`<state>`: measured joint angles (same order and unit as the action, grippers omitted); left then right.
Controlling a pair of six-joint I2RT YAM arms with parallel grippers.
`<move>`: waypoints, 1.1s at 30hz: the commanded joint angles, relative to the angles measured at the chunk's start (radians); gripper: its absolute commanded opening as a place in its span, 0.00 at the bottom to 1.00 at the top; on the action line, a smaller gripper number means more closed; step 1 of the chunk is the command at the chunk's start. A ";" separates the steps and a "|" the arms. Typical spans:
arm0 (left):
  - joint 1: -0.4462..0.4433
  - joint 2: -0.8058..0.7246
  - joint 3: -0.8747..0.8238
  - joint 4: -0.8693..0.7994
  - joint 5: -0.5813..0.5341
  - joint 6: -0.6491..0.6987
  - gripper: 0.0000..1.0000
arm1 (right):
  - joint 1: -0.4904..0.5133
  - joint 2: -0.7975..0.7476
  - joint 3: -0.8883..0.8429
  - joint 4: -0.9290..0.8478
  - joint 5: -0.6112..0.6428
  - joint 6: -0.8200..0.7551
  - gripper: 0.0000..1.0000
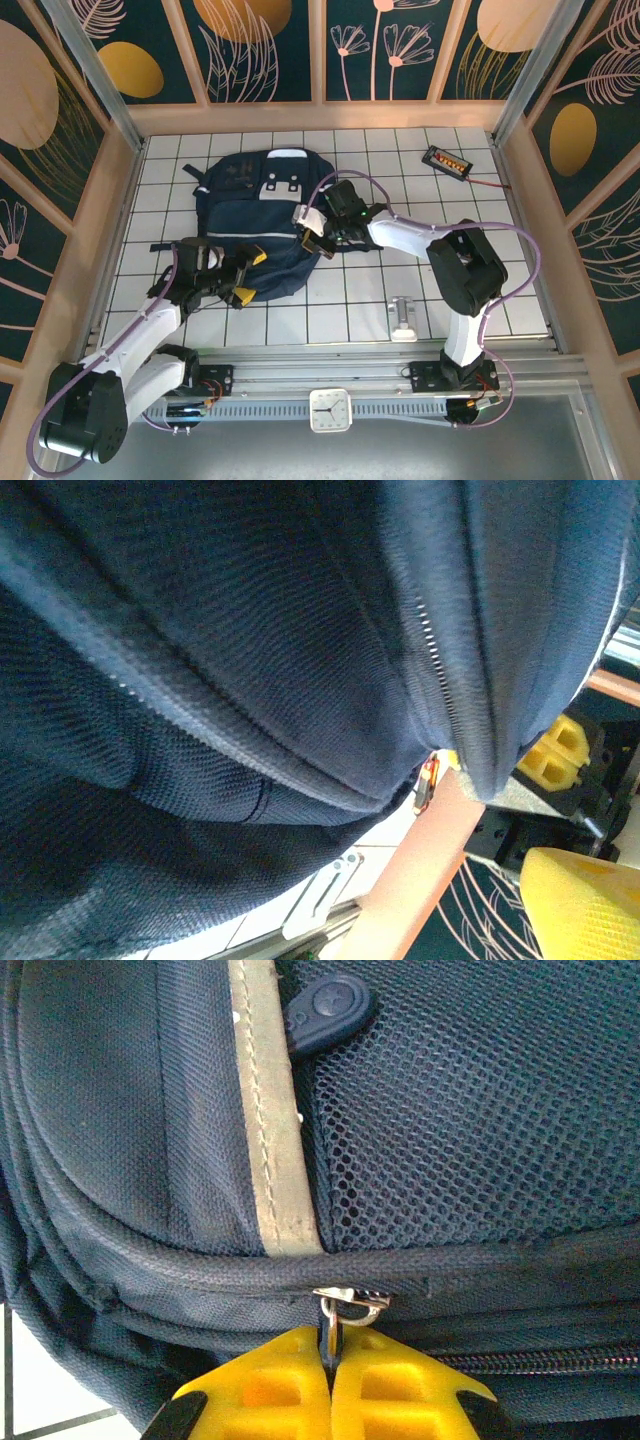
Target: Pack books, pencil case, and school supplies into a backpack
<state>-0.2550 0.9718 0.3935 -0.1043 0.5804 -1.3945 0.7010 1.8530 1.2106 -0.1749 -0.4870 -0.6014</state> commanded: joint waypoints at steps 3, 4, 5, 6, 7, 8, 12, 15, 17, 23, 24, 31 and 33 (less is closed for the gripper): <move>-0.012 -0.008 -0.048 0.069 -0.027 -0.016 0.26 | 0.058 -0.038 -0.031 0.029 -0.045 0.030 0.00; -0.012 -0.015 -0.056 0.052 -0.032 -0.012 0.00 | 0.054 -0.038 -0.031 0.024 -0.039 0.024 0.00; -0.011 -0.018 -0.058 0.033 -0.036 0.000 0.00 | 0.049 -0.038 -0.030 0.018 -0.035 0.017 0.00; -0.011 -0.021 -0.062 0.012 -0.037 0.015 0.00 | 0.039 -0.036 -0.024 0.009 -0.030 0.007 0.00; -0.010 -0.026 -0.062 -0.012 -0.038 0.032 0.00 | 0.028 -0.035 -0.019 -0.002 -0.024 -0.004 0.00; -0.010 -0.033 -0.060 -0.037 -0.045 0.046 0.00 | 0.017 -0.035 -0.013 -0.011 -0.019 -0.015 0.00; 0.000 -0.091 -0.059 -0.130 -0.066 0.073 0.00 | -0.056 -0.033 0.021 -0.063 0.014 -0.071 0.00; 0.020 -0.121 -0.066 -0.172 -0.062 0.089 0.00 | -0.109 -0.021 0.060 -0.107 0.042 -0.124 0.00; 0.034 -0.135 -0.078 -0.181 -0.052 0.092 0.00 | -0.139 -0.002 0.098 -0.128 0.057 -0.145 0.00; 0.064 -0.139 -0.100 -0.183 -0.023 0.100 0.00 | -0.179 0.091 0.234 -0.167 0.090 -0.178 0.00; 0.068 -0.134 -0.098 -0.181 -0.021 0.103 0.00 | -0.179 0.112 0.256 -0.176 0.092 -0.186 0.00; 0.102 -0.108 -0.077 -0.220 -0.003 0.154 0.00 | -0.182 0.185 0.341 -0.190 0.202 -0.235 0.00; 0.117 -0.109 -0.076 -0.235 0.006 0.169 0.00 | -0.182 0.195 0.366 -0.196 0.258 -0.250 0.00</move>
<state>-0.1612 0.8623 0.3199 -0.1829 0.5598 -1.2739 0.5945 2.0190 1.5074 -0.4248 -0.4862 -0.8330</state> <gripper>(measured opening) 0.050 0.050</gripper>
